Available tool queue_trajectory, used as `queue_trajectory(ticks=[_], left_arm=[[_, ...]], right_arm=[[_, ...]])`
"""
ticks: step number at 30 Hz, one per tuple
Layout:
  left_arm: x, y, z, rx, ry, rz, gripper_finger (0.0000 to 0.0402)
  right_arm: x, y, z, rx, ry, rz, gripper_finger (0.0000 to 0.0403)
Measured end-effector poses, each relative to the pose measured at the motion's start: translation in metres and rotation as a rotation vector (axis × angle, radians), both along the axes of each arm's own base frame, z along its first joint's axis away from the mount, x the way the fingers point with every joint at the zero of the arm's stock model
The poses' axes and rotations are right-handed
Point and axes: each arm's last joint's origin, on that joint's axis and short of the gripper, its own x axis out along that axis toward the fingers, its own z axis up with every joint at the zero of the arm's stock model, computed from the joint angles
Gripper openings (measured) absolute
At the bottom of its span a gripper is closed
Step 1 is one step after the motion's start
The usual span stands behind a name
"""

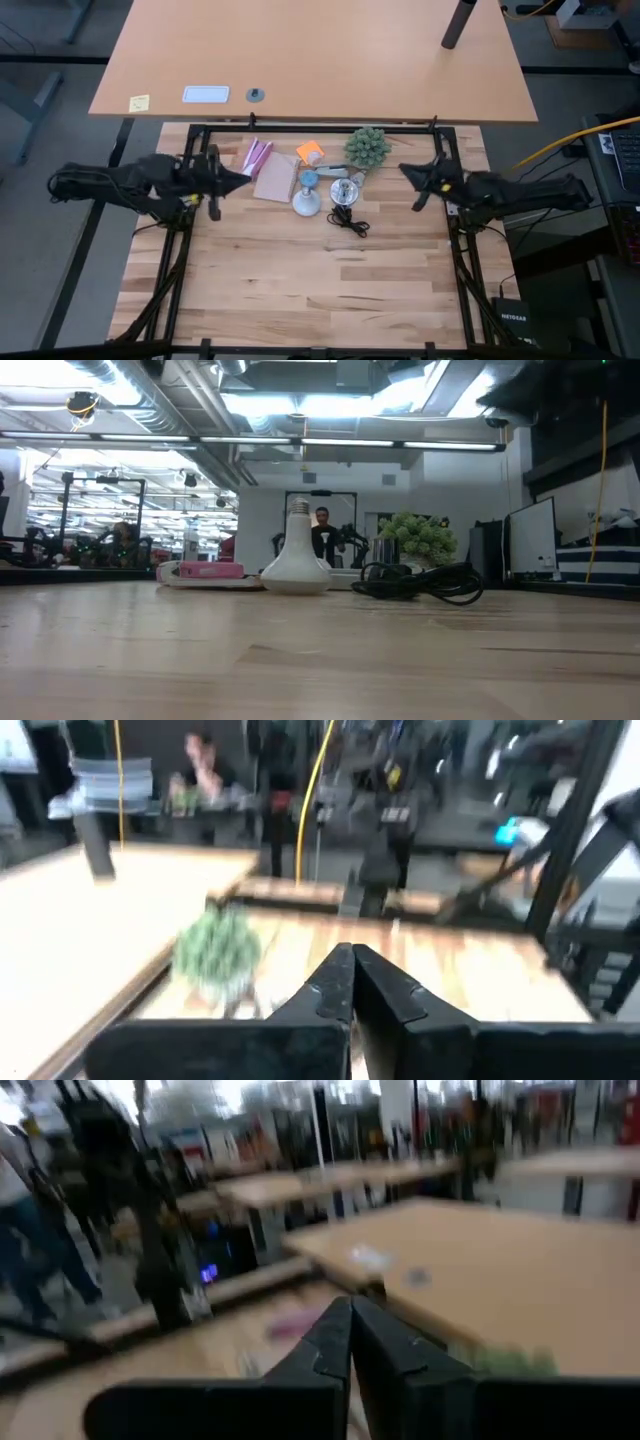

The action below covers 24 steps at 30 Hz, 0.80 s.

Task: Screw lightbulb
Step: Return to Home Position

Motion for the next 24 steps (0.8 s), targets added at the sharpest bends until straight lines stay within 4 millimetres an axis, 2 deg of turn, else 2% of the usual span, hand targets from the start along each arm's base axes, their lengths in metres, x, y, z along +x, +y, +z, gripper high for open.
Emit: queue_trajectory(ticks=[6,9,12,17,24], left_arm=[[0.01,0.0,-0.056,-0.041,0.107,0.055,0.0],[0.013,0.0,-0.086,-0.065,0.124,0.064,0.0],[0.013,0.0,-0.111,-0.08,0.11,0.066,0.0],[0.007,0.001,-0.144,-0.104,0.057,0.07,0.0],[-0.002,0.007,-0.174,-0.107,0.002,0.102,0.0]], right_arm=[[0.005,0.001,-0.066,0.124,0.105,-0.002,0.0016],[0.003,0.0,-0.098,0.2,0.106,-0.008,0.0016],[-0.001,0.0,-0.122,0.249,0.081,-0.012,0.0016],[-0.002,-0.001,-0.126,0.284,0.105,-0.037,0.0016],[-0.002,-0.001,-0.126,0.264,0.117,-0.036,0.0016]])
